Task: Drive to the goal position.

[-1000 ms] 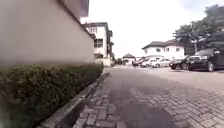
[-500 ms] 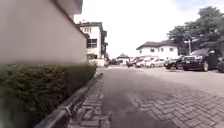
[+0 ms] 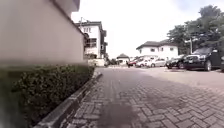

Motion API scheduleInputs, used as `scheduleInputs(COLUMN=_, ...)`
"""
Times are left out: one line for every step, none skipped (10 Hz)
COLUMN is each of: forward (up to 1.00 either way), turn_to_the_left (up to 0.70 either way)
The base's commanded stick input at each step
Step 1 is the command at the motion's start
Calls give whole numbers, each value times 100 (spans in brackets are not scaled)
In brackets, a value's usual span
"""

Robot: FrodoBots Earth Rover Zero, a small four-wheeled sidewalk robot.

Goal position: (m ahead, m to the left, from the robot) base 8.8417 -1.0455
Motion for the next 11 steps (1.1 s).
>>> scheduleInputs(forward=69, turn_to_the_left=3)
scheduleInputs(forward=69, turn_to_the_left=3)
scheduleInputs(forward=69, turn_to_the_left=3)
scheduleInputs(forward=69, turn_to_the_left=3)
scheduleInputs(forward=69, turn_to_the_left=3)
scheduleInputs(forward=69, turn_to_the_left=3)
scheduleInputs(forward=69, turn_to_the_left=3)
scheduleInputs(forward=69, turn_to_the_left=3)
scheduleInputs(forward=69, turn_to_the_left=3)
scheduleInputs(forward=69, turn_to_the_left=3)
scheduleInputs(forward=69, turn_to_the_left=3)
